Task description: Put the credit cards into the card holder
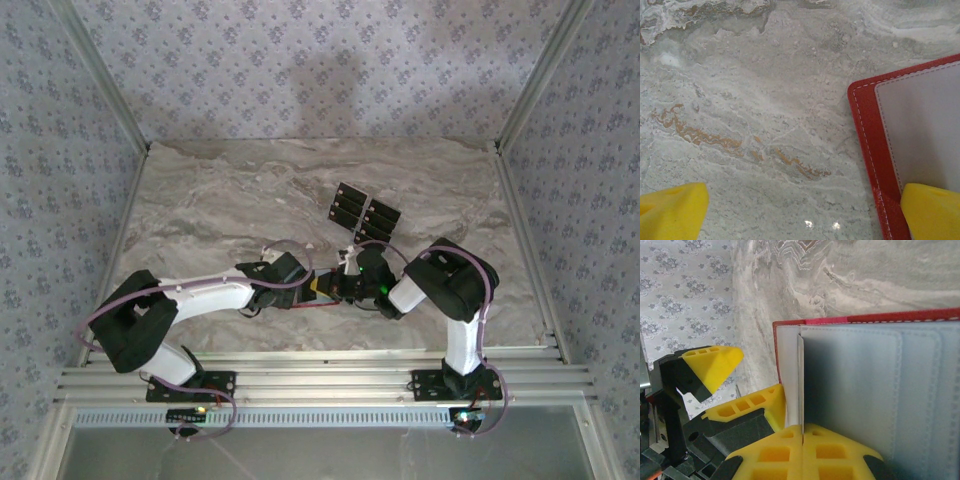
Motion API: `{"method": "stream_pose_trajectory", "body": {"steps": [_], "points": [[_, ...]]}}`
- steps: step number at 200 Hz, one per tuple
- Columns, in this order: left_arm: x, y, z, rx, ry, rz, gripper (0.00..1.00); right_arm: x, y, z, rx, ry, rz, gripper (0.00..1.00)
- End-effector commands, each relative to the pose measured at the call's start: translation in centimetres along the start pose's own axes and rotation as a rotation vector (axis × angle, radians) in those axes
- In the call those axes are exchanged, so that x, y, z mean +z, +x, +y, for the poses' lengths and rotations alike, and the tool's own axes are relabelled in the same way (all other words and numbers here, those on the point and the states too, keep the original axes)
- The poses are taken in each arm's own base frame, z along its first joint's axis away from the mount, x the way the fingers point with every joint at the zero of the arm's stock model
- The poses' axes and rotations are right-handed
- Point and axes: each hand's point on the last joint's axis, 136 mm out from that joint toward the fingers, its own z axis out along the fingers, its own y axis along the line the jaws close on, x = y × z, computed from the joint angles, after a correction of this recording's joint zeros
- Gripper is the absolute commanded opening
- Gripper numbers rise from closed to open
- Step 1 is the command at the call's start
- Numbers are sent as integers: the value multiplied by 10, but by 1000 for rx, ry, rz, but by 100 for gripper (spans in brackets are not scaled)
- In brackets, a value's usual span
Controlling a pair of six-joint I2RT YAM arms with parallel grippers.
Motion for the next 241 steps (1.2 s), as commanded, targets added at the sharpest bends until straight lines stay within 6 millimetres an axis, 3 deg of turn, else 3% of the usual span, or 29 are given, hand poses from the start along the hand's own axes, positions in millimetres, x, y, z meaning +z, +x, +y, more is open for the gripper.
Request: {"method": "stream_pose_trajectory", "body": {"steps": [1,75,111,162,184,215,241], "points": [[8,12,11,25,-58,35,100,5,7,-13,28,51,27,1],[1,6,11,0,-45,19,100,-11,-2,5,-63,158,39,48],[-8,-4,14,-42,-25,-4,100,-18,-7,14,-113,232,61,54],[-21,-15,30,-135,-10,-31,100,-29,-15,23,-200,345,86,52],[-20,-14,37,-158,-25,-27,100,-30,-16,24,-255,425,117,41],[-16,-8,44,-185,-54,-8,100,-28,-17,18,-318,535,151,15],[-12,-2,46,-194,-67,9,100,-24,-16,12,-345,590,174,7]]}}
